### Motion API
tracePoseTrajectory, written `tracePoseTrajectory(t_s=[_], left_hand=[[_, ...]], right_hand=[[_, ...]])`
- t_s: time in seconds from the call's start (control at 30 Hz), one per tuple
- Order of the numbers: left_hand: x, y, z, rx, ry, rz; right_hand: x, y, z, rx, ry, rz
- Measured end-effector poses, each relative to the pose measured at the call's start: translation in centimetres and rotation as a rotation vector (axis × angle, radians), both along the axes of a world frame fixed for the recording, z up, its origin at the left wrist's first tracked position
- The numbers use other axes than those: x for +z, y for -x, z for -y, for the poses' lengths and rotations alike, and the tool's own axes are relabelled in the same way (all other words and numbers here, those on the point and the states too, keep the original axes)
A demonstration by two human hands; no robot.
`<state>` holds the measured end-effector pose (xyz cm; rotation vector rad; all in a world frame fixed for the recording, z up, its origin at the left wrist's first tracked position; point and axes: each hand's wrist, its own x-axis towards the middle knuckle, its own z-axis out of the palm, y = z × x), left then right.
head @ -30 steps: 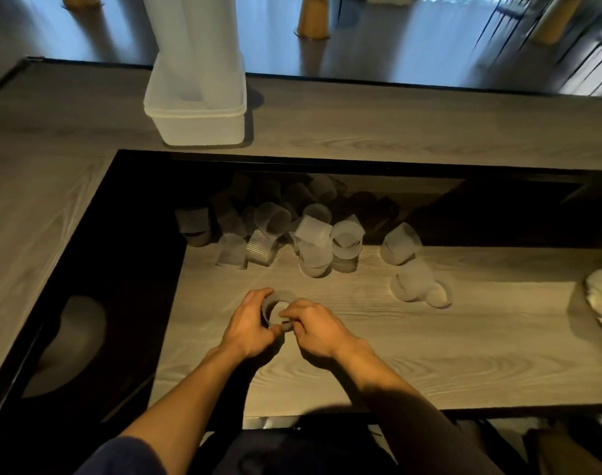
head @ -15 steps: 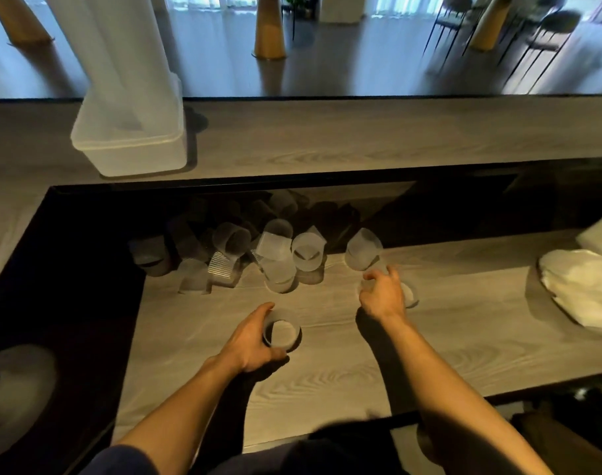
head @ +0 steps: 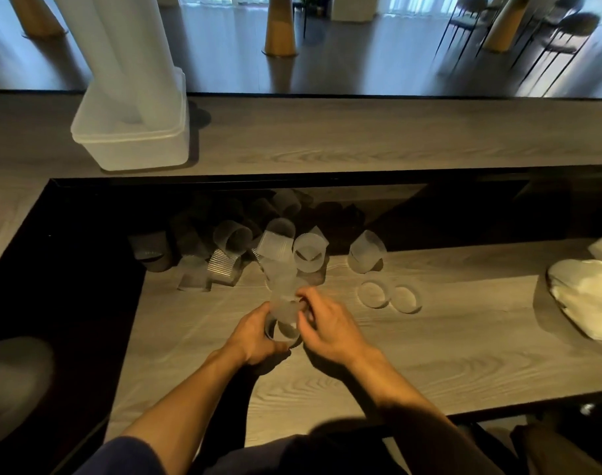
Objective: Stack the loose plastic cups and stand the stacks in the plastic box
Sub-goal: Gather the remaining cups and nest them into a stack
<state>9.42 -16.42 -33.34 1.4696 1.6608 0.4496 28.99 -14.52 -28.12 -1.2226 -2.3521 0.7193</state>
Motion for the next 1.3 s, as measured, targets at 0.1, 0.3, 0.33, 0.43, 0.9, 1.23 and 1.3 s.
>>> tracePoseTrajectory(t_s=[0.1, 0.3, 0.33, 0.43, 0.9, 1.23, 1.3], left_hand=[[0.0, 0.3, 0.3, 0.034, 0.003, 0.021], [-0.3, 1.1, 0.4, 0.092, 0.037, 0.062], [-0.2, 1.2, 0.3, 0.087, 0.039, 0.06], [0.2, 1.0, 0.0, 0.04, 0.029, 0.033], [0.5, 1.1, -0.5, -0.05, 0.006, 0.004], [0.6, 0.8, -0.9, -0.062, 0.01, -0.011], [0.6, 0.7, -0.9, -0.055, 0.009, -0.014]], right_hand=[[-1.8, 0.7, 0.6, 0.114, -0.057, 0.037], [-2.2, 0.5, 0.1, 0.182, -0.074, 0.173], [-2.1, 0.6, 0.0, 0.208, -0.076, 0.205], [-2.1, 1.3, -0.1, 0.252, -0.063, 0.281], [-3.3, -2.4, -2.6, -0.558, 0.113, 0.197], [-2.6, -4.4, -3.8, -0.578, 0.137, 0.497], [-1.2, -3.1, -3.3, -0.516, -0.003, 0.431]])
